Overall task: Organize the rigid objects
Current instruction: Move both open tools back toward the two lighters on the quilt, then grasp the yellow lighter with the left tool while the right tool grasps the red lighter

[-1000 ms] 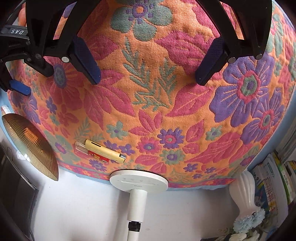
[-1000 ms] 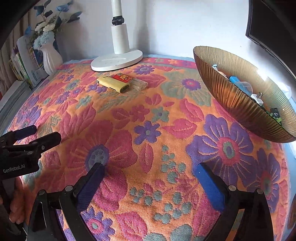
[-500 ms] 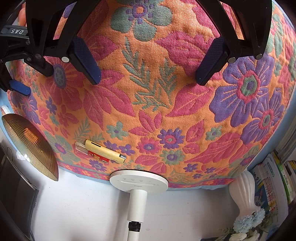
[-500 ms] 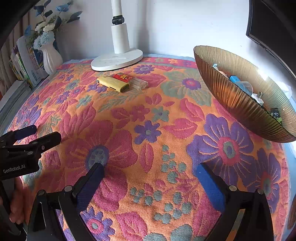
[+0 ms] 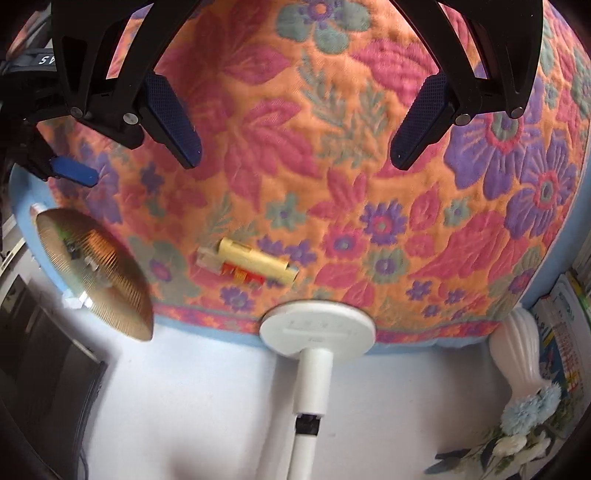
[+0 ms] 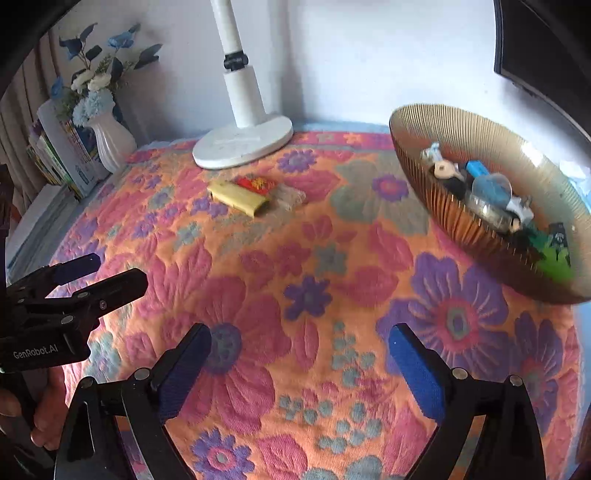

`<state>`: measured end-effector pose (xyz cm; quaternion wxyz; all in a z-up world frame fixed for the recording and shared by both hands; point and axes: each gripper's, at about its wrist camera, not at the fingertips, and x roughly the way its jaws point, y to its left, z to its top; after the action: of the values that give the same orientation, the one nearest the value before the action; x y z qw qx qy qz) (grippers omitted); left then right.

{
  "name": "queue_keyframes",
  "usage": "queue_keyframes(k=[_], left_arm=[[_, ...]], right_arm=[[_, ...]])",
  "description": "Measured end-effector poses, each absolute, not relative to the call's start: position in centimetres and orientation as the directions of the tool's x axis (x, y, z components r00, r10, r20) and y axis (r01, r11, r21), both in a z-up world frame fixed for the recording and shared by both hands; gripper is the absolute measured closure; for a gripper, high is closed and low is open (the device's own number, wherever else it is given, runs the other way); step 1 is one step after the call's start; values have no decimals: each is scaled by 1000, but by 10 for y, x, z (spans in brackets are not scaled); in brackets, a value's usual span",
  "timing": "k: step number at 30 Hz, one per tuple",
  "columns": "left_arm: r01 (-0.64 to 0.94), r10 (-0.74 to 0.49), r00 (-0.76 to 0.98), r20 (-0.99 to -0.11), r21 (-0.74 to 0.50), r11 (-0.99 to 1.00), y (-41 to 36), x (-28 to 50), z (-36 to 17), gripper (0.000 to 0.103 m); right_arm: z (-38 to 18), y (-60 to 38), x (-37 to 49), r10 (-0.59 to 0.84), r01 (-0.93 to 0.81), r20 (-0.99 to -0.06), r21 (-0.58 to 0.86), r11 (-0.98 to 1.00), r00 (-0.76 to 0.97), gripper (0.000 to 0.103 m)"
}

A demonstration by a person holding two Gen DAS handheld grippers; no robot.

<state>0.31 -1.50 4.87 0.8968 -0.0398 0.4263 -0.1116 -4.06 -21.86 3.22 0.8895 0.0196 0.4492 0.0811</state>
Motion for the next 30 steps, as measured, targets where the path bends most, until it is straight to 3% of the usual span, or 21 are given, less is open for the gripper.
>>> queue_keyframes(k=[4, 7, 9, 11, 14, 19, 21, 22, 23, 25, 30], left_arm=[[175, -230, 627, -744, -153, 973, -30, 50, 67, 1], [94, -204, 576, -792, -183, 979, -28, 92, 51, 4], [39, -230, 508, -830, -244, 969, -24, 110, 32, 21], [11, -260, 465, -846, -288, 958, -25, 120, 15, 27], [39, -190, 510, -839, -199, 979, -39, 121, 15, 27], [84, -167, 542, -823, -144, 986, -50, 123, 12, 41], [99, -133, 563, -816, -93, 991, -51, 122, 10, 53], [115, -133, 569, -812, -81, 990, -50, 124, 10, 53], [130, -137, 571, -810, -76, 989, -49, 123, 10, 55], [157, -132, 567, -813, -51, 986, -47, 121, 12, 65], [334, -201, 521, -829, -19, 942, -33, 93, 15, 79]], right_arm=[[46, -213, -5, 197, -176, -801, 116, 977, 566, 31], [34, -202, 23, 168, -193, -831, 75, 978, 531, 50], [23, -196, 40, 138, -186, -836, 44, 982, 532, 51], [16, -197, 53, 133, -173, -831, 45, 984, 541, 51], [9, -198, 69, 134, -173, -817, 43, 984, 561, 51], [9, -184, 82, 104, -232, -797, -46, 972, 595, 51], [9, -183, 88, 144, -273, -797, -27, 962, 587, 51], [9, -181, 89, 156, -291, -795, -27, 956, 586, 55], [9, -179, 89, 162, -306, -794, -32, 951, 586, 67], [10, -174, 83, 183, -342, -788, -38, 939, 588, 76], [12, -173, 54, 200, -356, -794, -23, 934, 575, 80]])
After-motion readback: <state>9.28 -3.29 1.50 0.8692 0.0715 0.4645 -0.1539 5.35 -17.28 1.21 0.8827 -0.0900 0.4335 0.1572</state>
